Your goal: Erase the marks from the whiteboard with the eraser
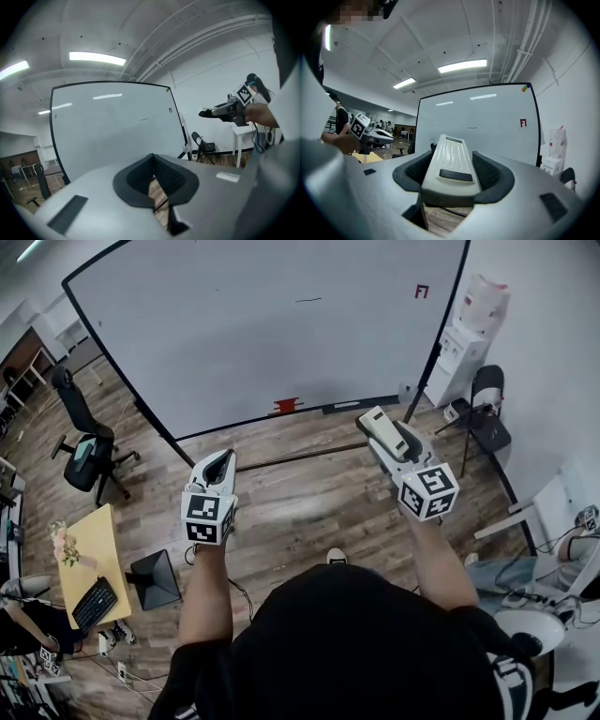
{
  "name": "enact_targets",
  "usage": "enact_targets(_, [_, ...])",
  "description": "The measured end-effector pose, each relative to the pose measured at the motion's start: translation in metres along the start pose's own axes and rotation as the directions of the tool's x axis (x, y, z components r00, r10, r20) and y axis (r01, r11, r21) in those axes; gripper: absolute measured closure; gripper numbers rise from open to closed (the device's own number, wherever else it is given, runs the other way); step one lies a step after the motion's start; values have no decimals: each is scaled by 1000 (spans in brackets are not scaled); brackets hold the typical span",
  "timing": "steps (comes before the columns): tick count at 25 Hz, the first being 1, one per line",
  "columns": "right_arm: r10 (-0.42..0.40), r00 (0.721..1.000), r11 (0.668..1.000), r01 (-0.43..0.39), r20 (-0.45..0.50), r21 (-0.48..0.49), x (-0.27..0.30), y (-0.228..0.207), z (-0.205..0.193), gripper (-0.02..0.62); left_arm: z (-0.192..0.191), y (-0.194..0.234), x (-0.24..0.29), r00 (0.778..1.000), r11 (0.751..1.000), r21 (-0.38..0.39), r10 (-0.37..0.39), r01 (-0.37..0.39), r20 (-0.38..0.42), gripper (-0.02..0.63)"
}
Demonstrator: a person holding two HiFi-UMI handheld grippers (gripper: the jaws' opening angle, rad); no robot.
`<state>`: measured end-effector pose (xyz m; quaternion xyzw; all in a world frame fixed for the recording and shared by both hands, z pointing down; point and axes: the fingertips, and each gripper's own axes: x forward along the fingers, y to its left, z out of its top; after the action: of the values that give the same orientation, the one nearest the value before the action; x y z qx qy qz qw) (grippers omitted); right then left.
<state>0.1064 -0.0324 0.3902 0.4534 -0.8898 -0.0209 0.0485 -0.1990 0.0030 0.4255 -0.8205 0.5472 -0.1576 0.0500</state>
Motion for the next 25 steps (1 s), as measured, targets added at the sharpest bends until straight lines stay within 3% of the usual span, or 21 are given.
enact_targets(25, [54, 995, 999, -53, -88, 12, 55, -30, -29, 334, -13, 7, 58, 999, 1000, -11, -7, 6, -47, 595])
